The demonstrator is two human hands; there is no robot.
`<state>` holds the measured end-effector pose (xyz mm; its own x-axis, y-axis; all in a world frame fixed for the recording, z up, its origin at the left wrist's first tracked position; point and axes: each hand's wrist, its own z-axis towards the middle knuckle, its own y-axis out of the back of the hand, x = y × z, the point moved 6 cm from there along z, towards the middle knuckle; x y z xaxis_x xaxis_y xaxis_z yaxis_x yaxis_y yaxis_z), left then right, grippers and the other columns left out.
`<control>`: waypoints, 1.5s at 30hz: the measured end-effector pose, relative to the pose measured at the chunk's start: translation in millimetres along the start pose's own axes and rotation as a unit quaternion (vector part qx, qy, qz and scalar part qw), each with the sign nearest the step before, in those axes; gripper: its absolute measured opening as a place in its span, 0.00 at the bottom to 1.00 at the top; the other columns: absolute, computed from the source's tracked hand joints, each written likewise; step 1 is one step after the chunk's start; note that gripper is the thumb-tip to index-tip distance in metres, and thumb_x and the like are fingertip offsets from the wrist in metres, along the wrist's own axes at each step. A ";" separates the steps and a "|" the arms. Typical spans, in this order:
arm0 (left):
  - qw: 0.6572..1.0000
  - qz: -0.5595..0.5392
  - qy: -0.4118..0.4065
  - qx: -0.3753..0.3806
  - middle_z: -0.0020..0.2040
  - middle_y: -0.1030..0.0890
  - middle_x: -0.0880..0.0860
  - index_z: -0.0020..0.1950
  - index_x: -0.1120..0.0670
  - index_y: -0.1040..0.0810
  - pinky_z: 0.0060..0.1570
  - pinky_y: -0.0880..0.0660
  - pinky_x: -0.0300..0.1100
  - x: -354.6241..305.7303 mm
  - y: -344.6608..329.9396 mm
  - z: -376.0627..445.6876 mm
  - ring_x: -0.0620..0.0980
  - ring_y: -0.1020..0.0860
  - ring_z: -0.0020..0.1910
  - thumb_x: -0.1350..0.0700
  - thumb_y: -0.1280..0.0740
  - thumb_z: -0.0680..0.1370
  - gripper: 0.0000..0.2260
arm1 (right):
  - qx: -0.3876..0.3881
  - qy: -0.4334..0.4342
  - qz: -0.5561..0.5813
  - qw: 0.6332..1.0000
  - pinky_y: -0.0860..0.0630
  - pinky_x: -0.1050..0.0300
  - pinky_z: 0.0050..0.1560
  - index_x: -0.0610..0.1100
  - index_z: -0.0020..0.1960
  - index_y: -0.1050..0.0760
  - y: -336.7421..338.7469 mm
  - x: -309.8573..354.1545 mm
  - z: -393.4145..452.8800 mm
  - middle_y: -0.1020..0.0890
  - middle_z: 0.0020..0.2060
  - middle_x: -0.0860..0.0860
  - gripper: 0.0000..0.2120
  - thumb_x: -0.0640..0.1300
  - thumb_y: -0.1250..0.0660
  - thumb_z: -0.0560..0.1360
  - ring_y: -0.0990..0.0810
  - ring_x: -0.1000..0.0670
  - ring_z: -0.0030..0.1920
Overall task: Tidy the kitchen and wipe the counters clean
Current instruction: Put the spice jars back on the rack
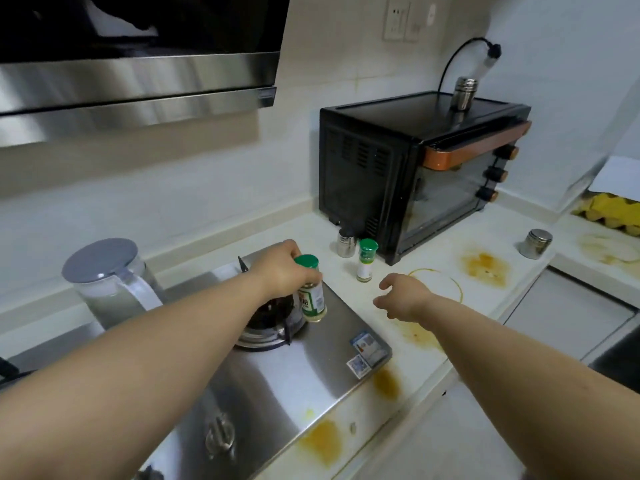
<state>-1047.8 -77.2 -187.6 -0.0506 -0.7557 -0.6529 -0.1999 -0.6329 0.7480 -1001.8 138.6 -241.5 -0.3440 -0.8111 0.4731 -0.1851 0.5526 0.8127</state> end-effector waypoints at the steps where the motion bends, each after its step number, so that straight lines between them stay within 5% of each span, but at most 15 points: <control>1: 1.000 -0.014 0.004 -0.010 0.47 0.21 0.53 0.50 0.56 0.25 0.42 0.26 0.45 -3.9 -2.3 8.7 0.51 0.23 0.44 0.49 0.25 0.67 0.18 | -0.006 -0.004 0.023 1.000 0.27 0.51 0.60 0.39 0.70 0.35 4.3 -6.8 13.0 0.25 0.63 0.41 0.26 0.47 0.35 0.76 0.24 0.43 0.61; 8: 0.994 -0.051 0.062 -0.069 0.46 0.22 0.53 0.50 0.56 0.28 0.45 0.27 0.44 -17.4 -32.1 64.0 0.53 0.24 0.45 0.51 0.25 0.69 0.17 | 0.000 0.001 0.130 0.991 0.23 0.45 0.57 0.42 0.73 0.42 26.9 -27.7 110.7 0.26 0.62 0.42 0.40 0.50 0.26 0.69 0.22 0.39 0.59; 16: 0.988 -0.075 0.098 -0.090 0.40 0.23 0.49 0.47 0.53 0.28 0.42 0.27 0.42 -1.6 -60.7 97.2 0.50 0.24 0.41 0.49 0.24 0.67 0.17 | 0.026 0.026 0.154 0.987 0.26 0.47 0.61 0.45 0.75 0.44 1.8 -22.9 163.6 0.25 0.64 0.44 0.42 0.47 0.25 0.68 0.24 0.42 0.61; 24: 0.991 -0.050 0.100 -0.080 0.44 0.24 0.51 0.50 0.53 0.30 0.42 0.29 0.40 -5.8 -68.4 98.8 0.49 0.24 0.42 0.50 0.25 0.69 0.18 | 0.021 0.046 0.197 0.979 0.24 0.48 0.56 0.44 0.58 0.26 -7.2 -20.8 181.7 0.19 0.52 0.45 0.22 0.47 0.24 0.67 0.21 0.43 0.53; 38: 0.995 -0.034 0.074 -0.059 0.52 0.23 0.51 0.57 0.54 0.29 0.46 0.31 0.39 -23.2 -39.3 37.6 0.49 0.25 0.48 0.49 0.27 0.72 0.19 | 0.002 0.120 0.173 0.978 0.23 0.52 0.44 0.43 0.45 0.22 51.0 14.4 127.9 0.19 0.40 0.46 0.10 0.47 0.28 0.66 0.21 0.45 0.41; 42: 0.993 -0.025 0.073 -0.091 0.54 0.22 0.52 0.59 0.55 0.29 0.50 0.29 0.41 -8.9 -2.1 -15.9 0.51 0.24 0.51 0.48 0.28 0.73 0.20 | 0.009 0.158 0.169 0.973 0.28 0.57 0.35 0.44 0.39 0.24 47.0 57.7 77.6 0.21 0.34 0.48 0.06 0.45 0.29 0.65 0.24 0.48 0.33; 45: 0.989 -0.022 0.083 -0.123 0.53 0.23 0.53 0.59 0.55 0.29 0.51 0.28 0.43 13.6 31.8 -70.9 0.52 0.24 0.51 0.47 0.29 0.73 0.20 | 0.023 0.191 0.146 0.970 0.23 0.51 0.38 0.43 0.37 0.23 24.6 99.6 32.1 0.20 0.33 0.45 0.08 0.47 0.29 0.62 0.22 0.45 0.34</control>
<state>-985.5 -119.6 -164.3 0.1181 -0.7303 -0.6728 0.0461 -0.6728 0.7384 -1070.1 77.5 -185.3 -0.0224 -0.6251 0.7802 -0.1742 0.7709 0.6126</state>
